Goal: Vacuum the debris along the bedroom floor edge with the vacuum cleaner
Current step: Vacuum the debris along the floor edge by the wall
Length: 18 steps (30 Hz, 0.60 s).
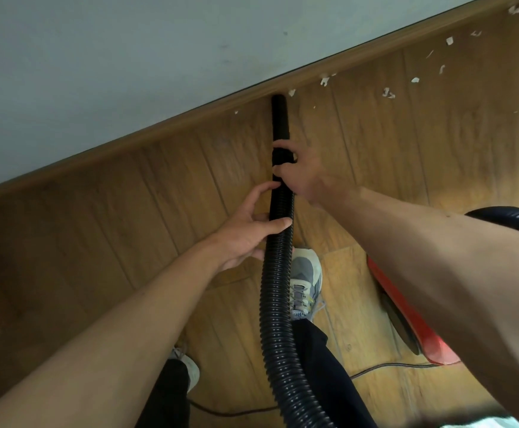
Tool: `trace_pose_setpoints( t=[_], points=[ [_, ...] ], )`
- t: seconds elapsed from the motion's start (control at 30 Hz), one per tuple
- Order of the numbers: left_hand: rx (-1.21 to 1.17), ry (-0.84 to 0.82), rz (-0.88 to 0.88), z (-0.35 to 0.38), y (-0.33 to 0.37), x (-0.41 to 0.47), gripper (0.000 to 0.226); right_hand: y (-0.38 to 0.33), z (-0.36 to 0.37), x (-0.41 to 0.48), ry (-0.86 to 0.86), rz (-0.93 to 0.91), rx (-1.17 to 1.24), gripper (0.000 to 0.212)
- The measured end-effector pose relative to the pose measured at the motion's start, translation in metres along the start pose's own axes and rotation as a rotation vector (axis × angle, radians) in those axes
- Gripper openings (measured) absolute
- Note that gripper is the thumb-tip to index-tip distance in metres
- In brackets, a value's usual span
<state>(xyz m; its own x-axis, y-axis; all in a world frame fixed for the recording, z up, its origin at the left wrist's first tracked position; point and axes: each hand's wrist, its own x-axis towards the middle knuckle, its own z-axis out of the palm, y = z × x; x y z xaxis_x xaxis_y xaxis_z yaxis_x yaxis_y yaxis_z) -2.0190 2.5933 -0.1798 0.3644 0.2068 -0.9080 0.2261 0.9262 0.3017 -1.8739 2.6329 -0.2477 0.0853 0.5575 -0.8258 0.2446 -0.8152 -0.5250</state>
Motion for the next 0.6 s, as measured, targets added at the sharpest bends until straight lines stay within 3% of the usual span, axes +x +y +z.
trace_pose_setpoints(
  t=[0.6],
  points=[
    [0.082, -0.073, -0.072, 0.036, 0.022, 0.012, 0.065, 0.013, -0.048, -0.006, -0.002, 0.084, 0.056, 0.056]
  ],
)
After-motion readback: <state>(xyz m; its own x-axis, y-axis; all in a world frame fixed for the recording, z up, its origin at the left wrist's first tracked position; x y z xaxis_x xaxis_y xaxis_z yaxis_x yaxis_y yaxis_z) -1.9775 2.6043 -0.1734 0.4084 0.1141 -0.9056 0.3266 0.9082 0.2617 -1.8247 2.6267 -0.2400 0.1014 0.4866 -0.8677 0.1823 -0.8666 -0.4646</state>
